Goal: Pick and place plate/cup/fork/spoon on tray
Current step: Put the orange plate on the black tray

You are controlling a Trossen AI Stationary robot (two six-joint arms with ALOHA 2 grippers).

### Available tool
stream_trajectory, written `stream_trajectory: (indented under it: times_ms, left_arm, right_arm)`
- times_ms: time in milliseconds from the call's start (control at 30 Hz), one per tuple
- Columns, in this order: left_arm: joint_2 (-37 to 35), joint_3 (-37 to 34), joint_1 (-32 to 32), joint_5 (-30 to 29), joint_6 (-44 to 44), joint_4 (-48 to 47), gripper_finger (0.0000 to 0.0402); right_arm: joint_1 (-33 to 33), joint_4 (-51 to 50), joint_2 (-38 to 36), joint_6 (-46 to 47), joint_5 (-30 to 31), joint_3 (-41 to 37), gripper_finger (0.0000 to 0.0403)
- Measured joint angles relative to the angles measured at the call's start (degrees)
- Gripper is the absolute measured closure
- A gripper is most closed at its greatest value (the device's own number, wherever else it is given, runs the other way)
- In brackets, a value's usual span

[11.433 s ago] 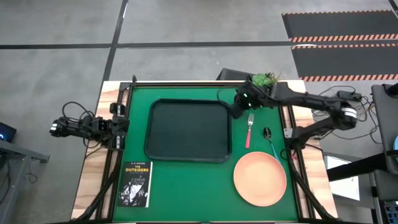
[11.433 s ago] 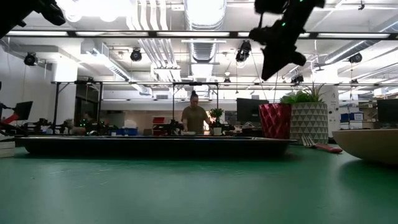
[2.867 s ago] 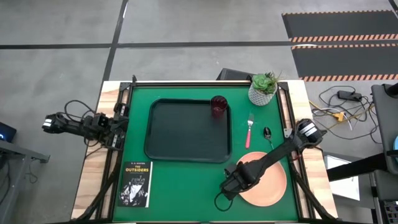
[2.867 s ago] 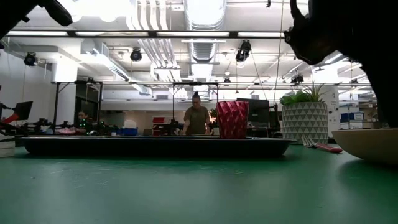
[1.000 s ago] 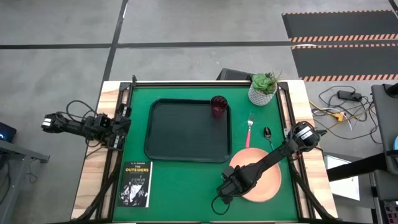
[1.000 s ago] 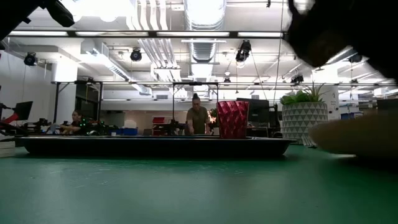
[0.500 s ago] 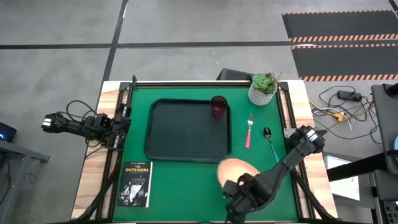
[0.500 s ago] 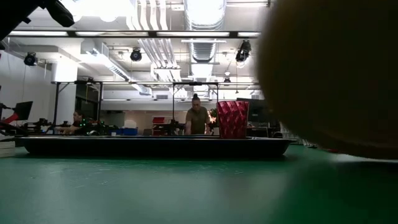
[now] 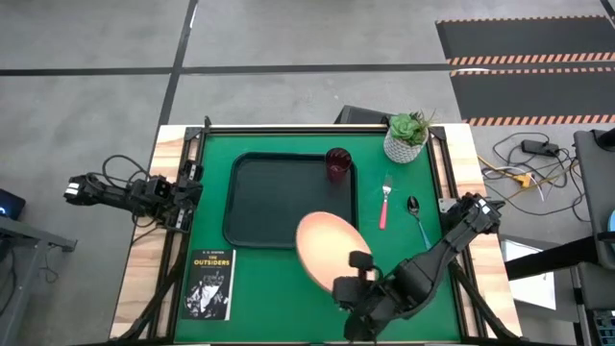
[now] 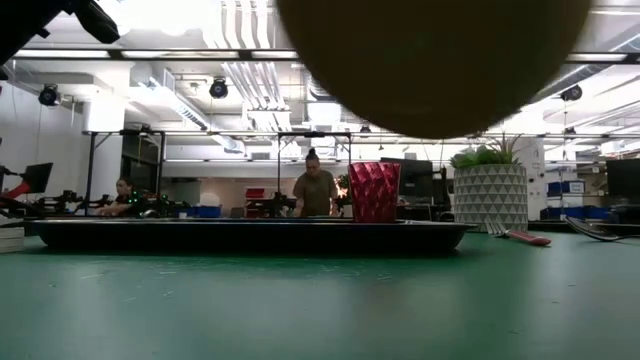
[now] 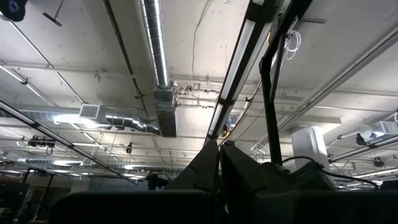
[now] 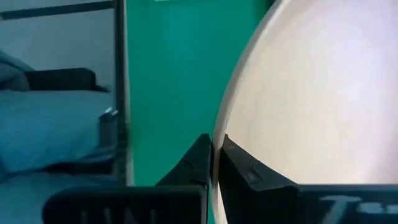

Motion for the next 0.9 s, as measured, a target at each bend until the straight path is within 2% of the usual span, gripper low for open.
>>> stream_trajectory:
  times_ms: [167,267,467,900]
  left_arm:
    - [0.07,0.0,0.0,-0.03,-0.02,-0.02,0.0402]
    - [0.09,0.0,-0.01,-0.04,0.0,-0.03,0.0402]
    - [0.11,0.0,0.0,-0.02,-0.01,-0.02,0.0402]
    - [0.09,0.0,0.0,-0.02,0.0,0.0,0.0402]
  right_arm:
    - [-4.8,5.44,1.46,-12.21,-1.89,-0.05,0.0395]
    - [-8.44,5.69,3.01,-17.34,-4.51,-0.05,0.0395]
    - [-14.91,5.93,7.18,-29.66,-4.76,-0.07,0.0394]
    - [-24.78,6.75,18.14,-44.18,-4.16,1.26,0.0394]
